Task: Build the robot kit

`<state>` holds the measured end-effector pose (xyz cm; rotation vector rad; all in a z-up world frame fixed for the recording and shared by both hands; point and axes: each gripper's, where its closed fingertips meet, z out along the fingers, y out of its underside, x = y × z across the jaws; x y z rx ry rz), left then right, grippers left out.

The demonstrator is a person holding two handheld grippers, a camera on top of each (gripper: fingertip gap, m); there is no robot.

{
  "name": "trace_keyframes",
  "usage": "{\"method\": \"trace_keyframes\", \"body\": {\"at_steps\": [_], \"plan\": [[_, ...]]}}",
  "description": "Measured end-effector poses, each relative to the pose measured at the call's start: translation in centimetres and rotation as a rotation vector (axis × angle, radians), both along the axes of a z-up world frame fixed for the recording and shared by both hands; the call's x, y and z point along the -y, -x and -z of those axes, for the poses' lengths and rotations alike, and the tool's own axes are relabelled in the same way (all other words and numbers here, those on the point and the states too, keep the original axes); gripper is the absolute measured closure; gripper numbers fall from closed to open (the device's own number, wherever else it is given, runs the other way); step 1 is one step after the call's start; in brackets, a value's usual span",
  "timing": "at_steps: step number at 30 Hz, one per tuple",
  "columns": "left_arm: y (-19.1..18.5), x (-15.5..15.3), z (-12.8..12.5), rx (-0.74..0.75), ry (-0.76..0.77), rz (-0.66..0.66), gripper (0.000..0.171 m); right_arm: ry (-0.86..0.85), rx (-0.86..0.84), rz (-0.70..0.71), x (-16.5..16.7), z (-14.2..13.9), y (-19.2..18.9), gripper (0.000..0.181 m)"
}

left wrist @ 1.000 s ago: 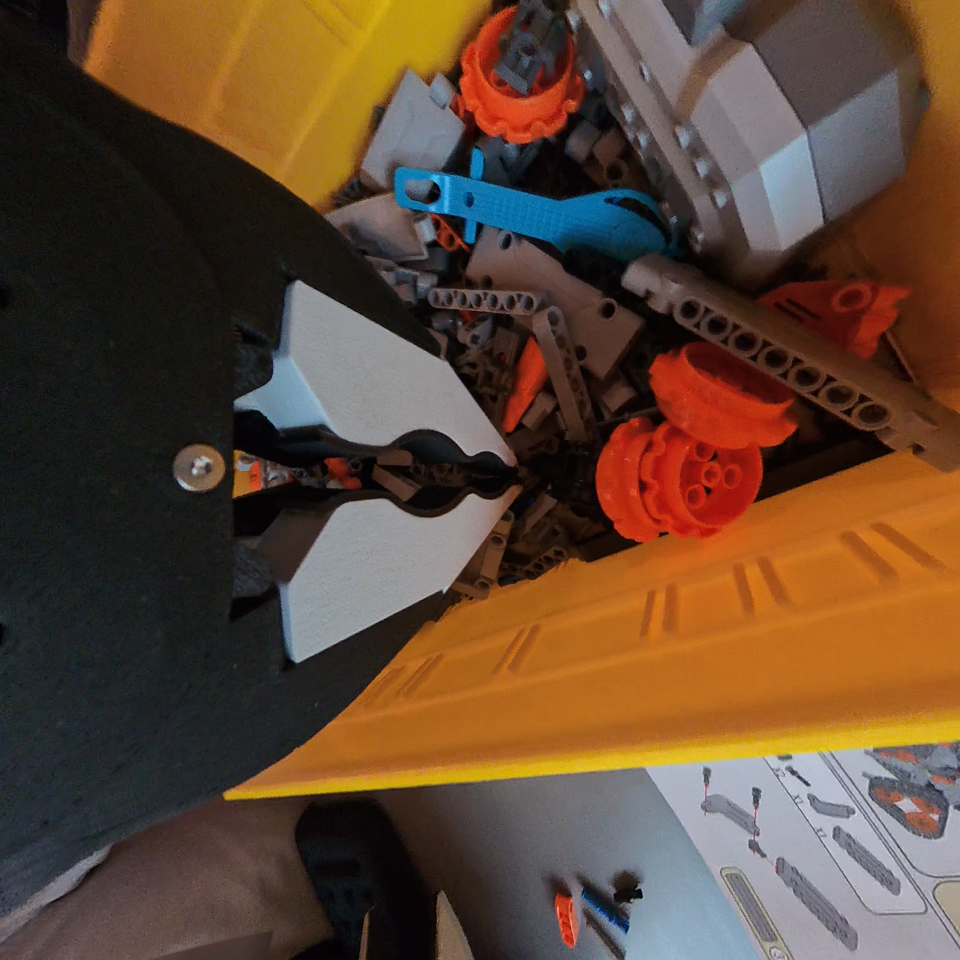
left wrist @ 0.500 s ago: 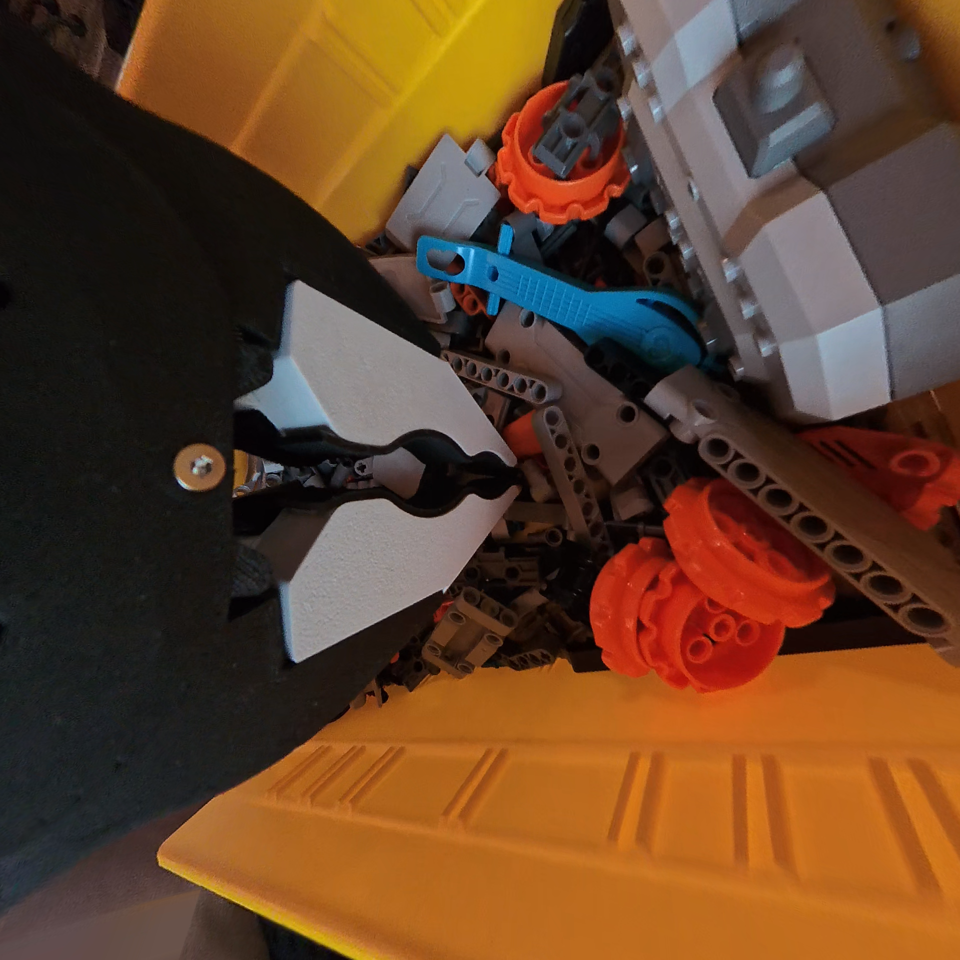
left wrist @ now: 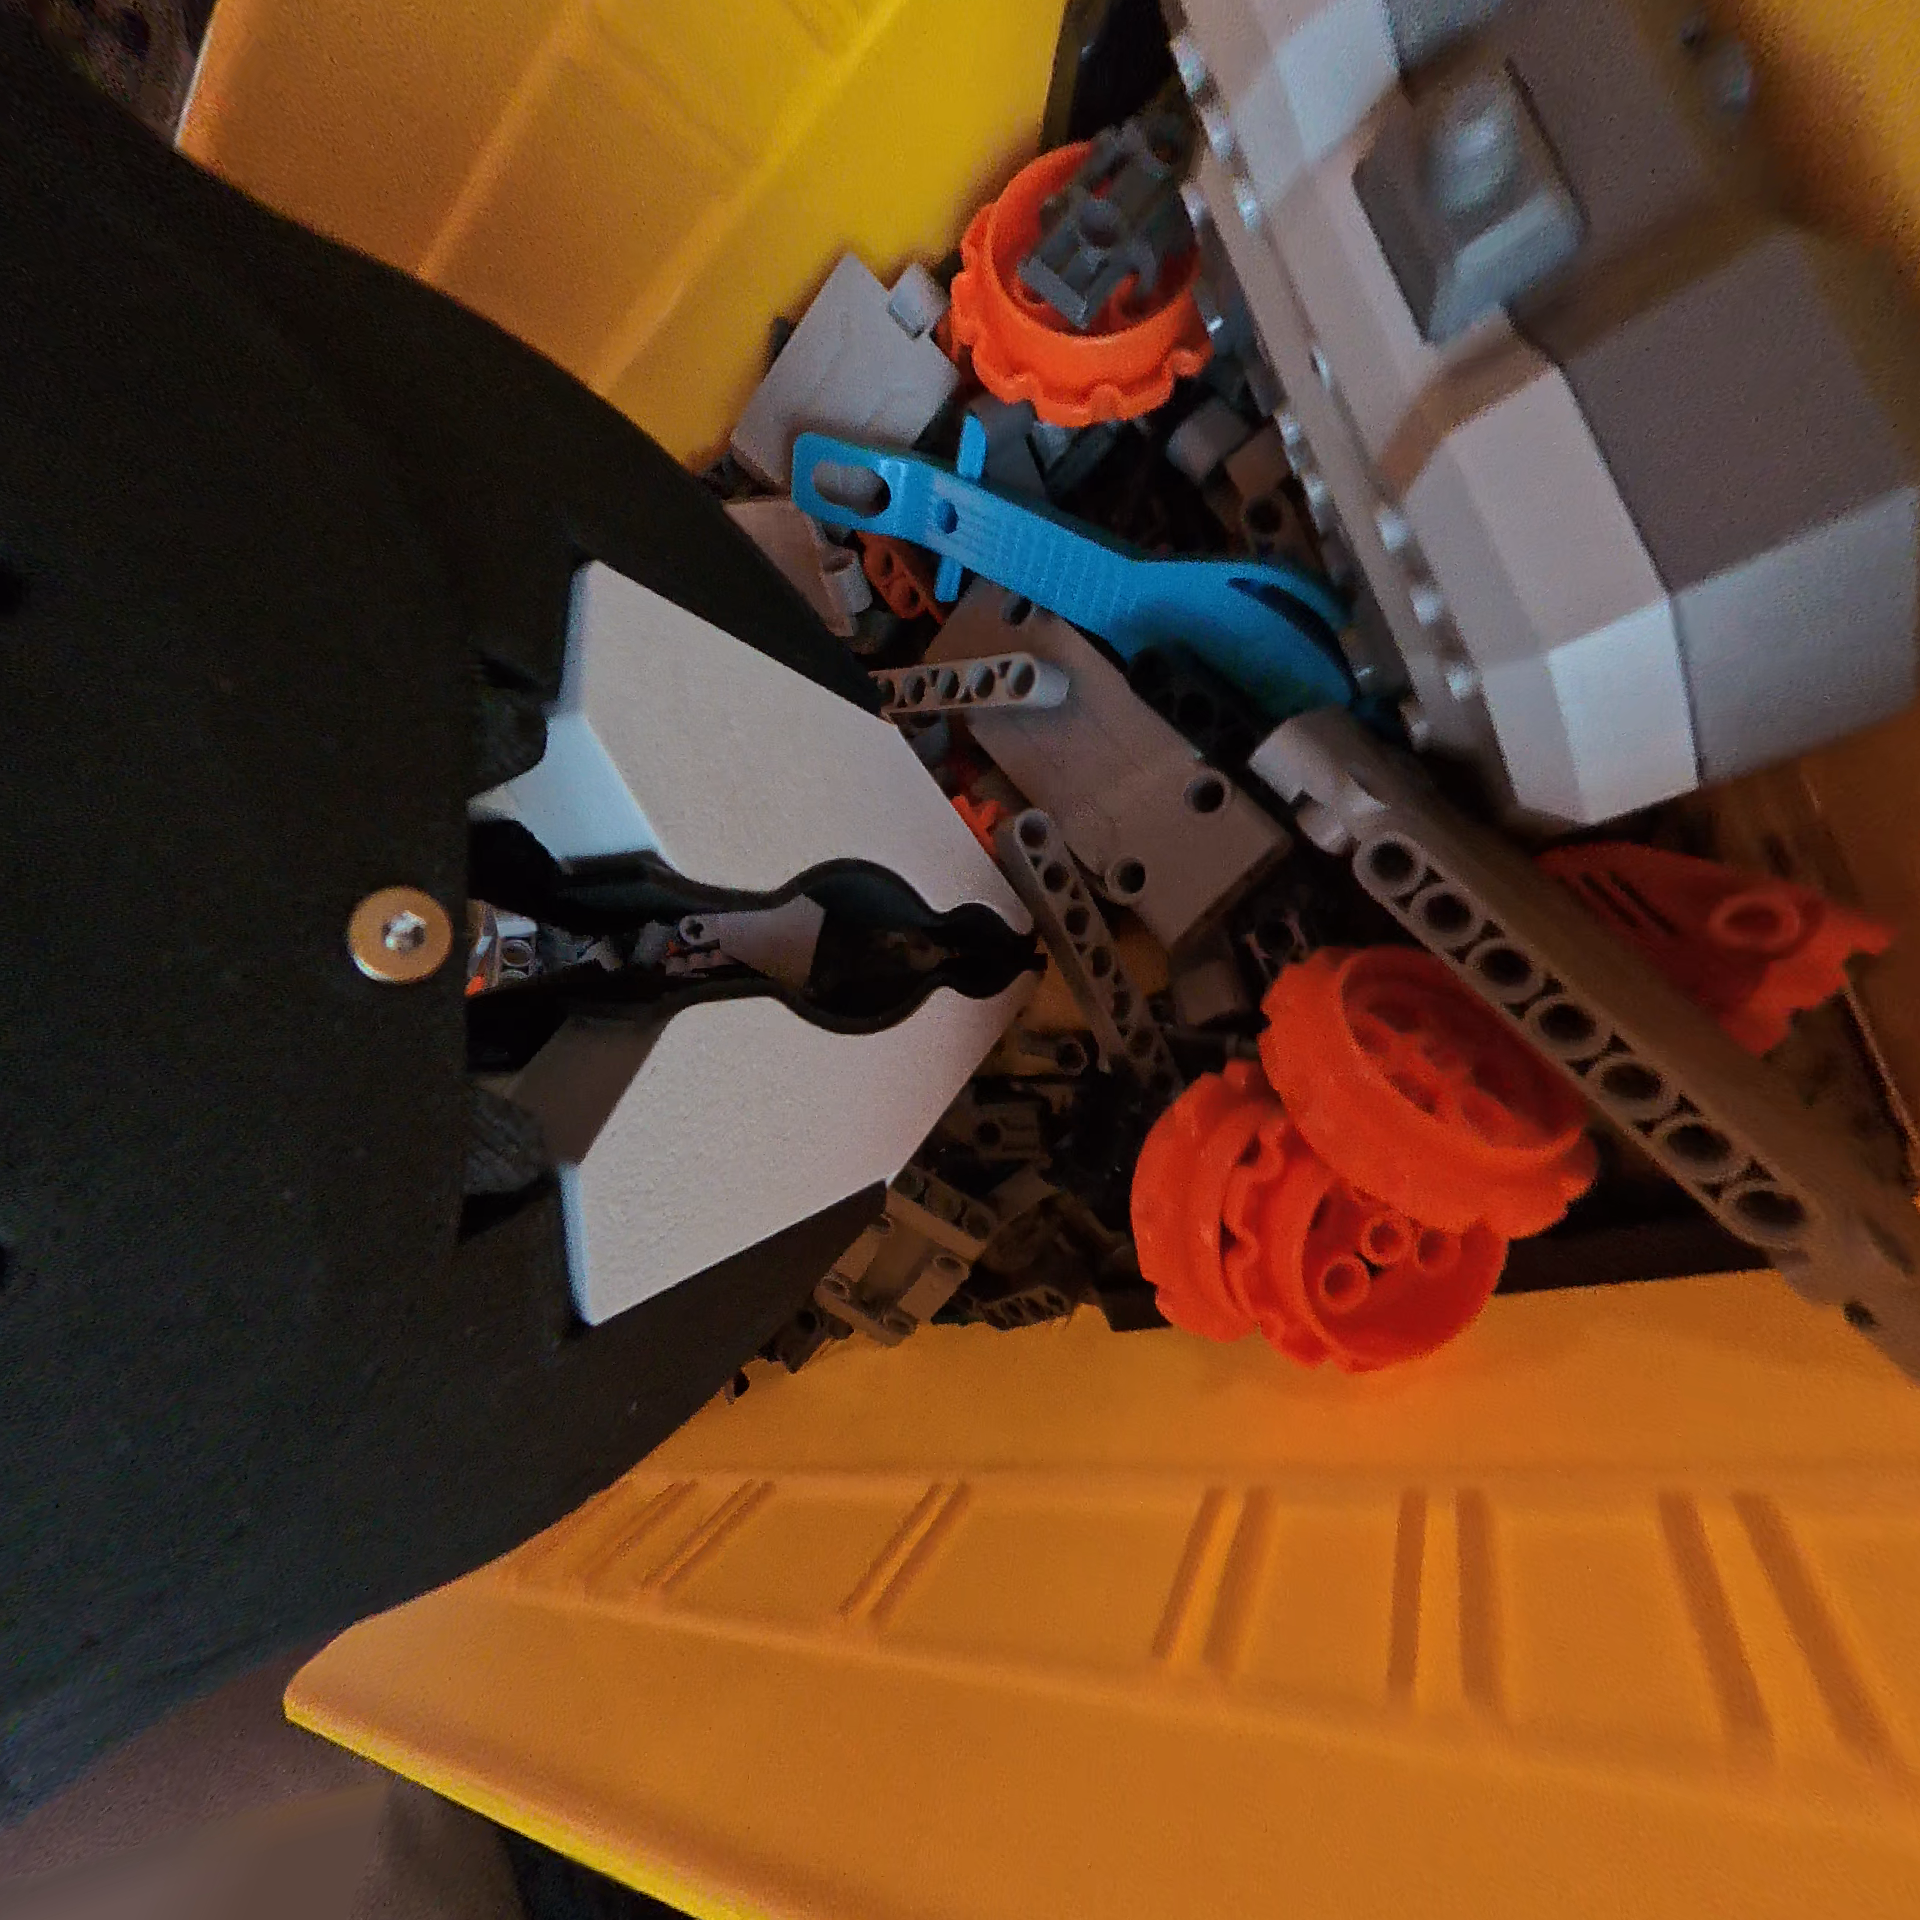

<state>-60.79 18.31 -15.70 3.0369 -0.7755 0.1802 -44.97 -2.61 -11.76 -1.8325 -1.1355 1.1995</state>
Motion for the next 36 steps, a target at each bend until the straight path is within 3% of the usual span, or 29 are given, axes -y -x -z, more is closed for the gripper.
{"method": "trace_keyframes", "body": {"at_steps": [14, 26, 36], "plan": [[5.1, -0.4, -1.3, -0.127, -0.064, -0.124, 0.167, 0.0, 0.004, -0.003, 0.1, 0.1, 0.0, 0.143], [4.1, 2.7, -0.6, -0.095, 0.078, -0.061, 0.143, 0.013, 0.006, -0.011, 0.2, 0.2, 0.0, 0.144], [4.4, 3.4, -2.8, -0.099, 0.02, -0.083, 0.134, 0.024, 0.005, -0.016, 0.3, 0.3, 0.1, 0.144]]}}
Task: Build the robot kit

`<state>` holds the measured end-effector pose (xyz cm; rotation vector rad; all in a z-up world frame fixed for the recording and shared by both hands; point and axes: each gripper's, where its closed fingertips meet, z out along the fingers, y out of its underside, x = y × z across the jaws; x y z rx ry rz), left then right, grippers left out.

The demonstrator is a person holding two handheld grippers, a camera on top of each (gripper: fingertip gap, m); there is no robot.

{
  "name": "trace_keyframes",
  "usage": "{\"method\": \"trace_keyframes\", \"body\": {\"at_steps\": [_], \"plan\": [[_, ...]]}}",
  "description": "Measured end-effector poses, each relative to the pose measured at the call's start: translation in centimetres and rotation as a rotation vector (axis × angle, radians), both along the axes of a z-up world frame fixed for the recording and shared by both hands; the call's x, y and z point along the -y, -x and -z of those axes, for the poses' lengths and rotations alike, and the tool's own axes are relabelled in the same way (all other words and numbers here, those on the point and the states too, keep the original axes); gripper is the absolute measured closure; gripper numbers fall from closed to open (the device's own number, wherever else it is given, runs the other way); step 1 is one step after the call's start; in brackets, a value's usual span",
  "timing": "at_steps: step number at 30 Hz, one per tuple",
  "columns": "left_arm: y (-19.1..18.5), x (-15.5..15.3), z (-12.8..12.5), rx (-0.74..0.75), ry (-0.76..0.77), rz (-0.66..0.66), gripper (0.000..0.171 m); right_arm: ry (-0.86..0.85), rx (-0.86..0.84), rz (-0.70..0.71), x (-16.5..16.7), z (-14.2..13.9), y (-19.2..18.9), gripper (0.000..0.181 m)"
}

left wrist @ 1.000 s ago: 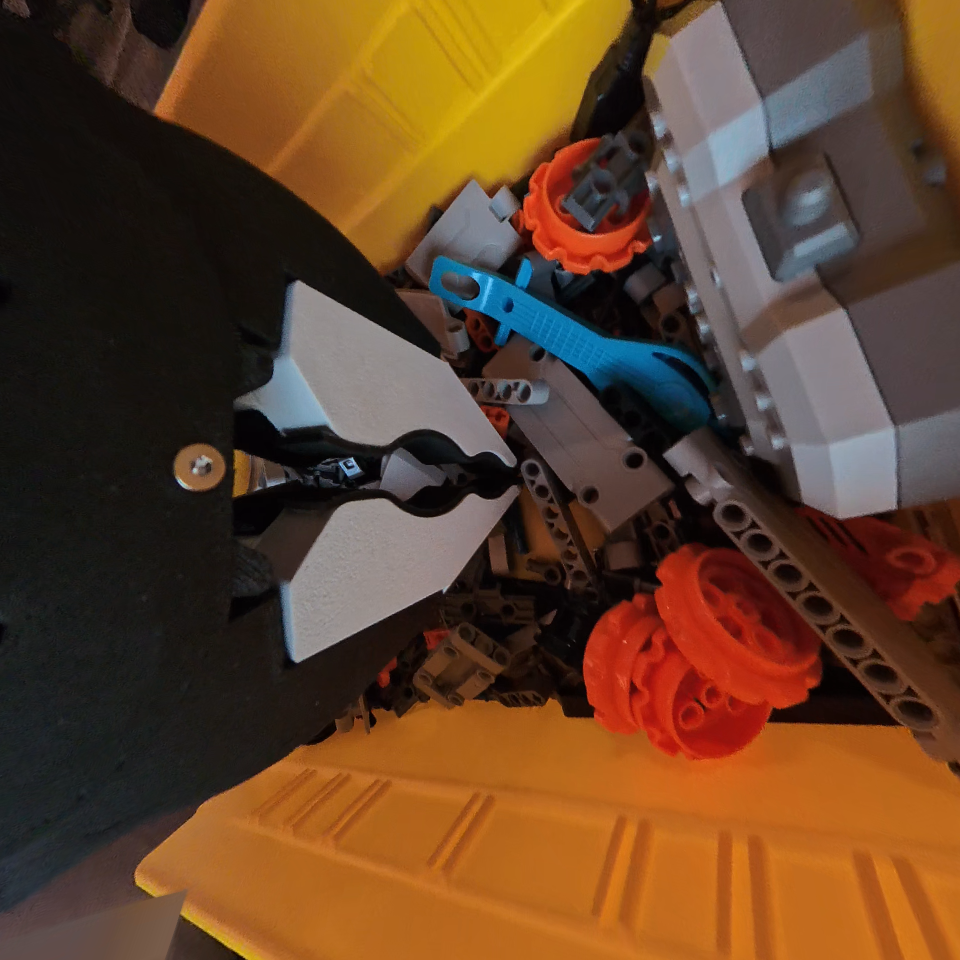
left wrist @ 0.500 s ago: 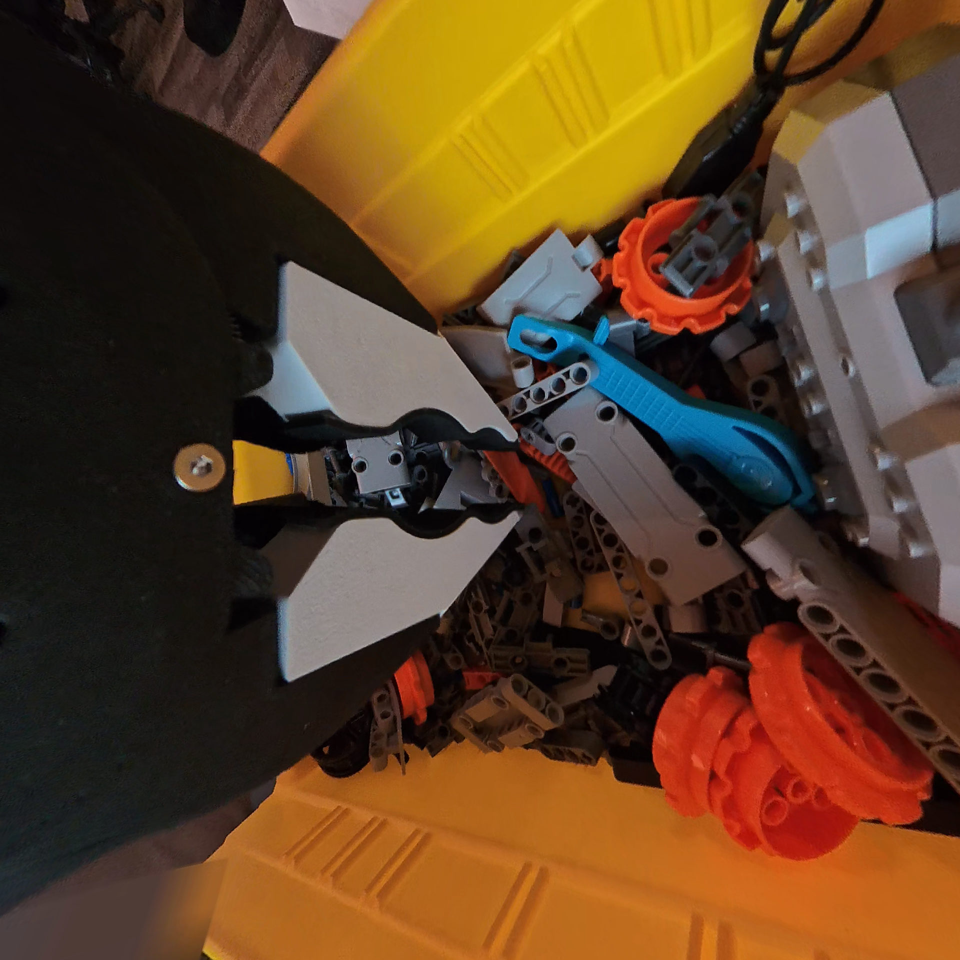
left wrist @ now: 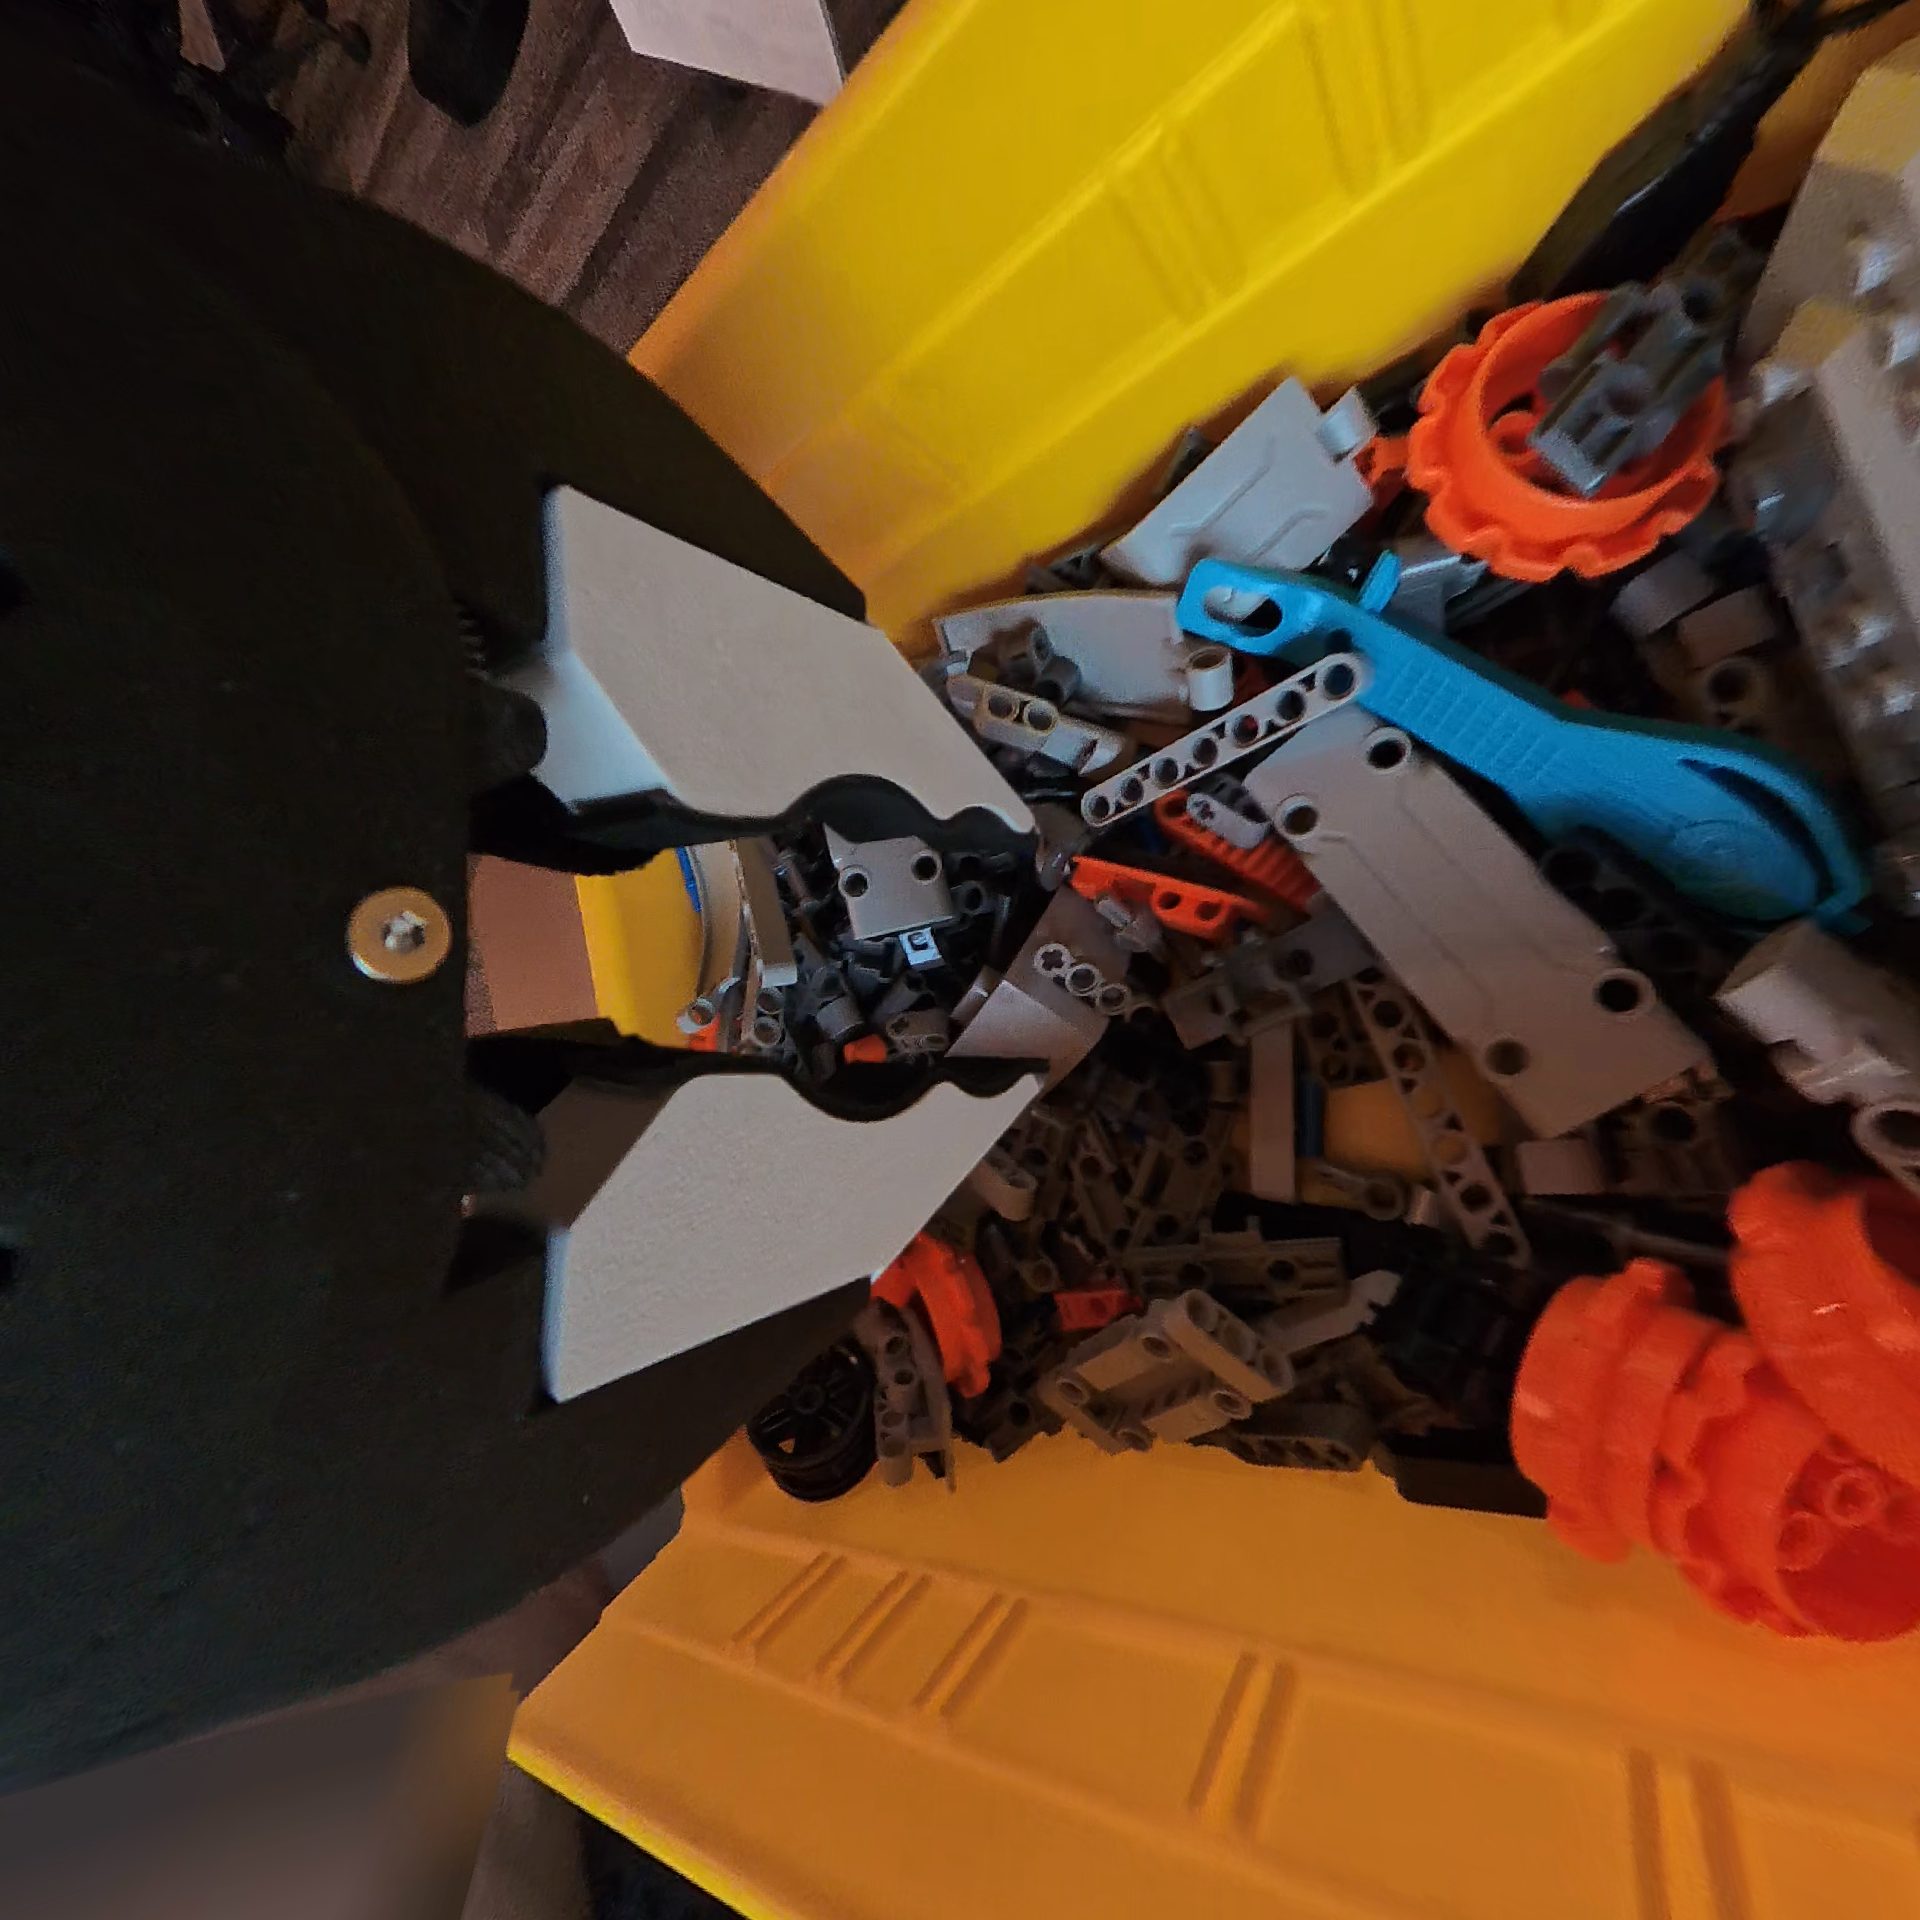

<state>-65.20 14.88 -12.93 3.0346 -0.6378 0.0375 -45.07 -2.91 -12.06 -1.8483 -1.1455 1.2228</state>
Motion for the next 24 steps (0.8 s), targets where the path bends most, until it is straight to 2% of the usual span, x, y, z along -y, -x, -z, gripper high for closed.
{"method": "trace_keyframes", "body": {"at_steps": [3, 7, 11, 17, 19, 20, 21, 24], "plan": [[-0.9, 0.4, 0.3, 0.02, 0.024, 0.034, 0.132, -0.001, 0.004, -0.002, 0.0, 0.1, 0.0, 0.143], [-2.7, 0.8, 1.2, 0.054, 0.078, 0.103, 0.117, 0.0, 0.004, -0.003, 0.0, 0.1, 0.0, 0.144], [-2.6, 1.2, 2.3, -0.029, 0.125, 0.163, 0.105, 0.005, 0.0, -0.004, 0.0, 0.0, 0.0, 0.144], [-2.3, 1.4, 3.0, -0.149, 0.155, 0.248, 0.107, 0.01, -0.005, -0.002, 0.0, 0.0, 0.0, 0.144], [-2.2, 1.1, 2.9, -0.141, 0.143, 0.244, 0.119, 0.011, -0.004, -0.003, 0.0, 0.0, 0.0, 0.144], [-1.9, 0.6, 2.8, -0.152, 0.119, 0.232, 0.131, 0.01, -0.005, -0.003, 0.0, 0.0, 0.0, 0.144], [-1.3, 0.0, 2.6, -0.173, 0.087, 0.213, 0.153, 0.01, -0.004, -0.003, 0.0, 0.0, 0.1, 0.144], [-0.7, -1.0, 2.1, -0.147, 0.039, 0.159, 0.166, 0.012, -0.003, -0.004, 0.0, 0.1, 0.1, 0.143]]}}
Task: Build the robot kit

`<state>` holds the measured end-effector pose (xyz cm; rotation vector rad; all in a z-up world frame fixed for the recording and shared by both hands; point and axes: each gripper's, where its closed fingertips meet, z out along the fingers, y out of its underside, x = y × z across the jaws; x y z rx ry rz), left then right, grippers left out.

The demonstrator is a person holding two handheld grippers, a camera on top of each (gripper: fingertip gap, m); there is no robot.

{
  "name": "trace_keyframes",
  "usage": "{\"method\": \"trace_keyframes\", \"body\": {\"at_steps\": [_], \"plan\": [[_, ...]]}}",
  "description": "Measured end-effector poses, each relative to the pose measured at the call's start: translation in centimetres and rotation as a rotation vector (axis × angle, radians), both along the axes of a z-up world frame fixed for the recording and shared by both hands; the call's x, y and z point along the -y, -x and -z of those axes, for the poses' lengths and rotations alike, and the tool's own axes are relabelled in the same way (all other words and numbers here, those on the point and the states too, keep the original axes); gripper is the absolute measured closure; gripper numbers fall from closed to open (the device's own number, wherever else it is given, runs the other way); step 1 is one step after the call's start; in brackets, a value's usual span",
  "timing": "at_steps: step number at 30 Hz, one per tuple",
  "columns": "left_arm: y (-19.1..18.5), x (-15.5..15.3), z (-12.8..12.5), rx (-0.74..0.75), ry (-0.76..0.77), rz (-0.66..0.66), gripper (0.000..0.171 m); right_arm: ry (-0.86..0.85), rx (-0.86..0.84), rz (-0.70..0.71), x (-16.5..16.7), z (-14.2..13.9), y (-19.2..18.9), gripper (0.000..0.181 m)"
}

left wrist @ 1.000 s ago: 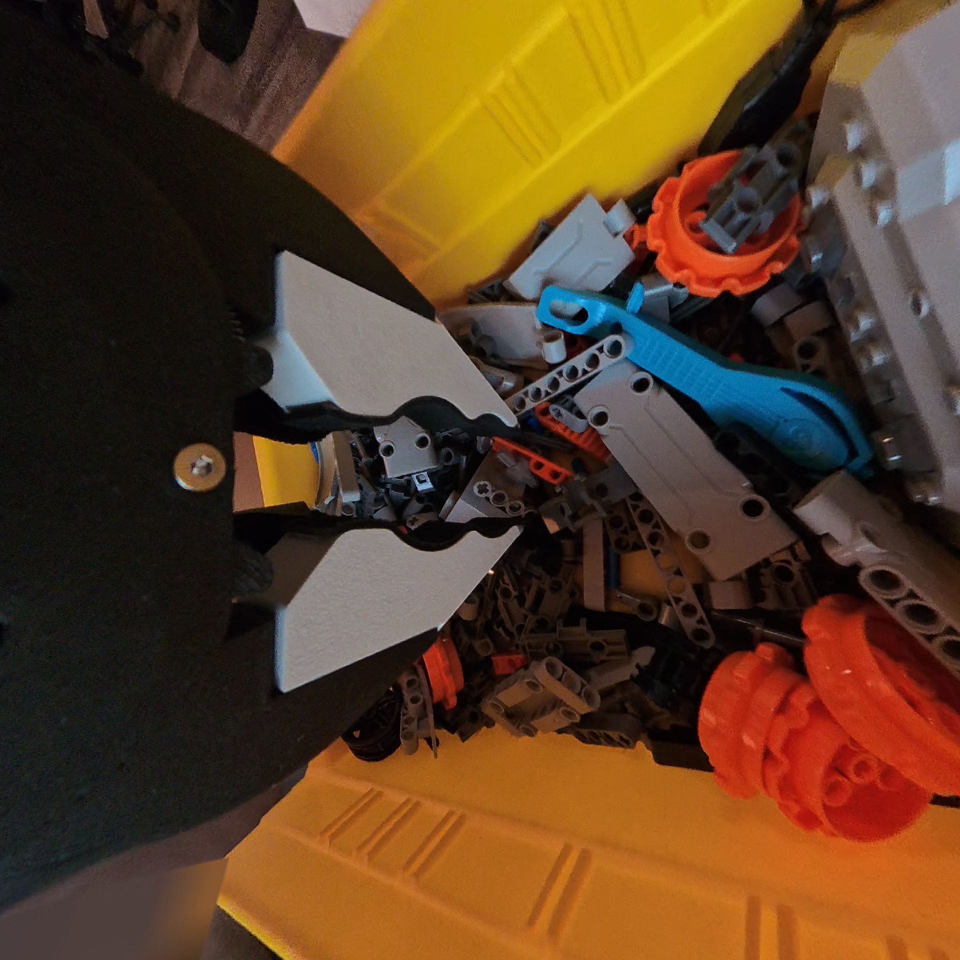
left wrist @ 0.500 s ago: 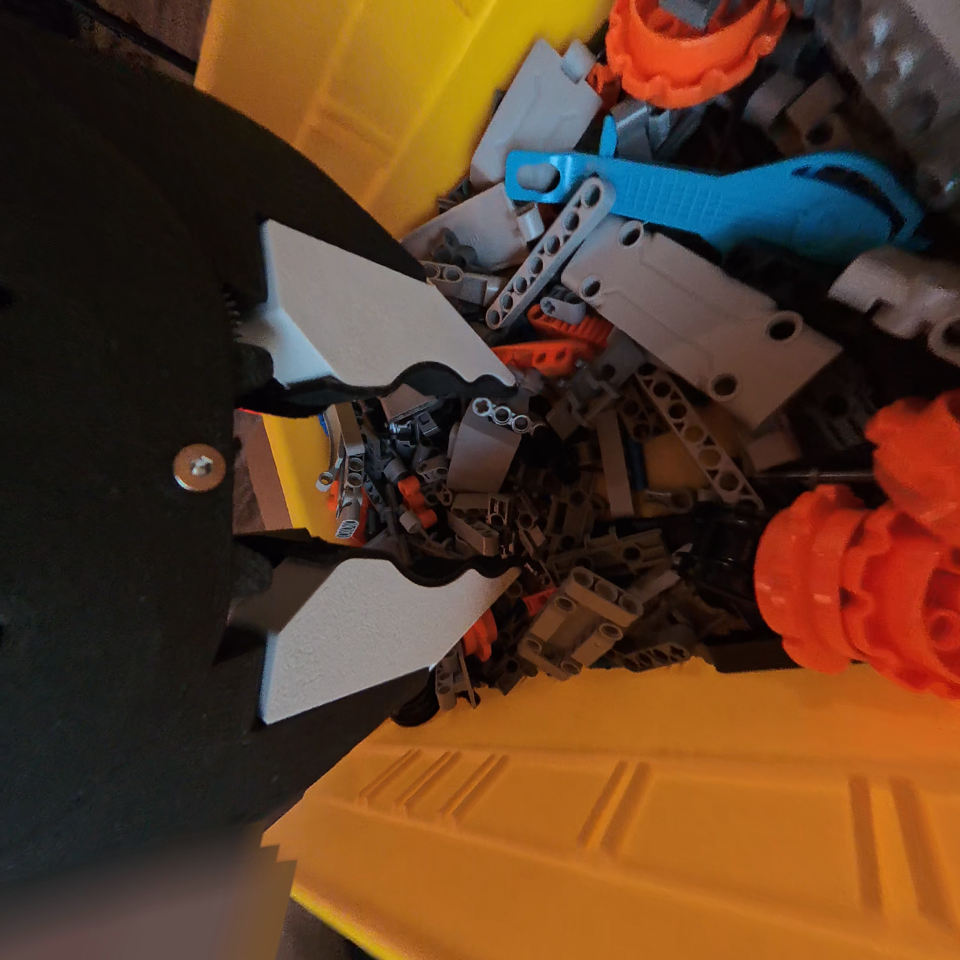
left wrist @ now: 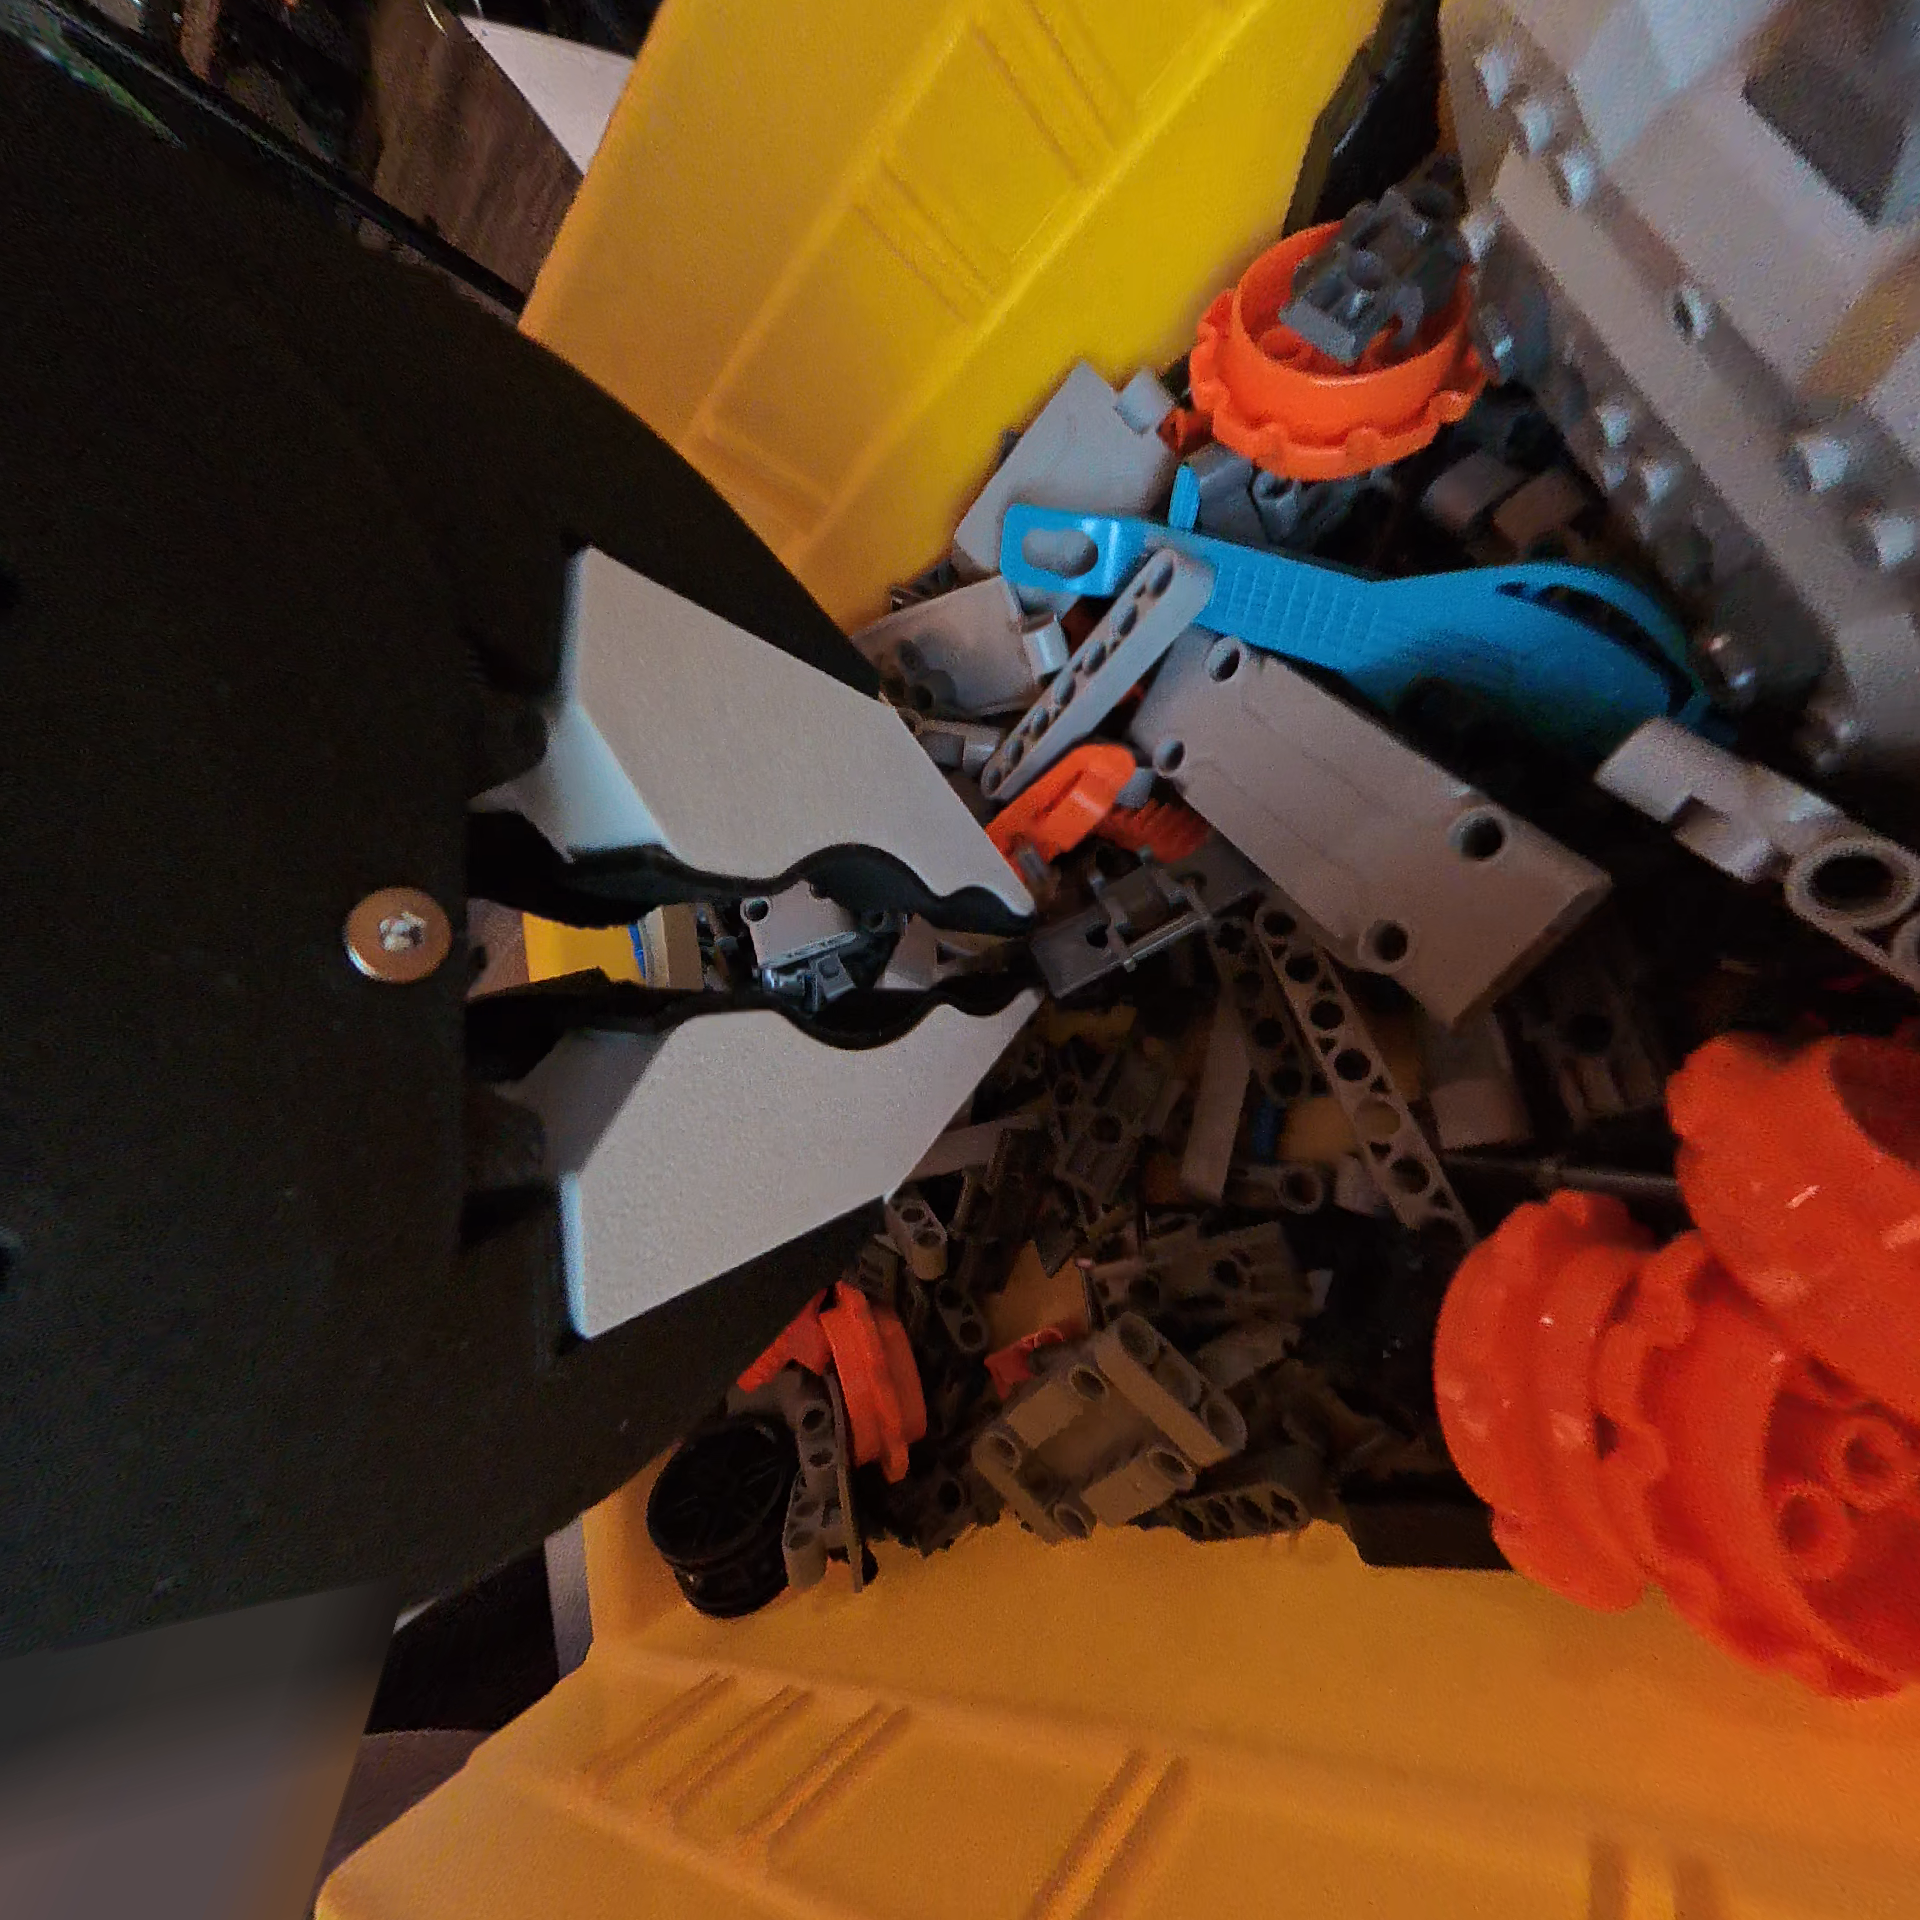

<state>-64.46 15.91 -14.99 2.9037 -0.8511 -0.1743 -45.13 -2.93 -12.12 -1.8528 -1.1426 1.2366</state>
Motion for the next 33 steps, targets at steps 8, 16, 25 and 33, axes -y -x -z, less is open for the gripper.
{"method": "trace_keyframes", "body": {"at_steps": [8, 16, 25, 33], "plan": [[0.9, -1.9, -1.4, 0.06, -0.121, -0.109, 0.151, 0.003, -0.002, -0.001, 0.0, 0.0, 0.0, 0.143], [2.3, 1.1, -2.7, 0.009, -0.078, -0.239, 0.119, 0.005, -0.004, -0.002, 0.0, 0.0, 0.0, 0.144], [3.9, 4.2, -3.1, -0.057, -0.01, -0.254, 0.123, 0.007, -0.004, -0.003, 0.0, -0.1, 0.0, 0.143], [5.1, 6.5, -1.7, -0.112, 0.126, -0.298, 0.119, 0.001, -0.004, -0.003, 0.1, -0.2, -0.1, 0.144]]}}
